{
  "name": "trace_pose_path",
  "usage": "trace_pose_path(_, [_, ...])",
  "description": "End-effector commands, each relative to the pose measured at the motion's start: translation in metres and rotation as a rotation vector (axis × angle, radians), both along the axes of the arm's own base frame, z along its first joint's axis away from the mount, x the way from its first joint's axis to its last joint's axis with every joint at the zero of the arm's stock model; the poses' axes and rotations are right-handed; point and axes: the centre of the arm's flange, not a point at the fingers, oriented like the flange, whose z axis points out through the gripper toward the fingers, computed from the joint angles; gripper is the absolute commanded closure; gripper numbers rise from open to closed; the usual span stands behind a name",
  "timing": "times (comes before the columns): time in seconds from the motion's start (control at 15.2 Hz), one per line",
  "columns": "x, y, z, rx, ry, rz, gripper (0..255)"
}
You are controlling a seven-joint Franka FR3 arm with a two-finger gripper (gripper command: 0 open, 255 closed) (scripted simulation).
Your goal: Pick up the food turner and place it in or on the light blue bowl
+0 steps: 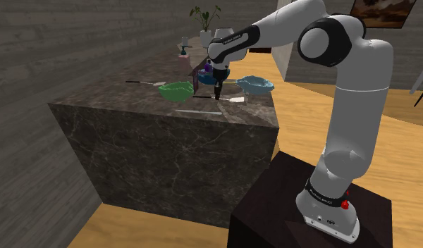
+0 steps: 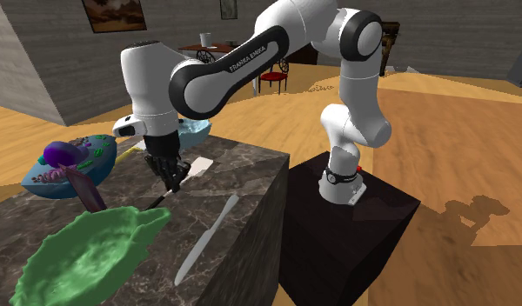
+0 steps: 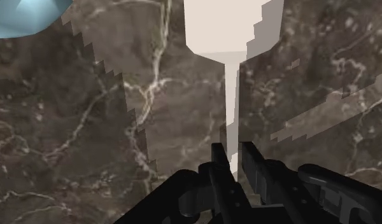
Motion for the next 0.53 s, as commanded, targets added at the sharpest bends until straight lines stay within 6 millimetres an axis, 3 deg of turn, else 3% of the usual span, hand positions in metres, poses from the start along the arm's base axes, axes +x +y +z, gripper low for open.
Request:
trace_pose_path(0.0, [0.0000, 0.0000, 0.0000, 0.000, 0.000, 0.000, 255])
trace_pose_path(0.46, [0.0000, 0.0000, 0.0053, 0.000, 0.000, 0.000, 255])
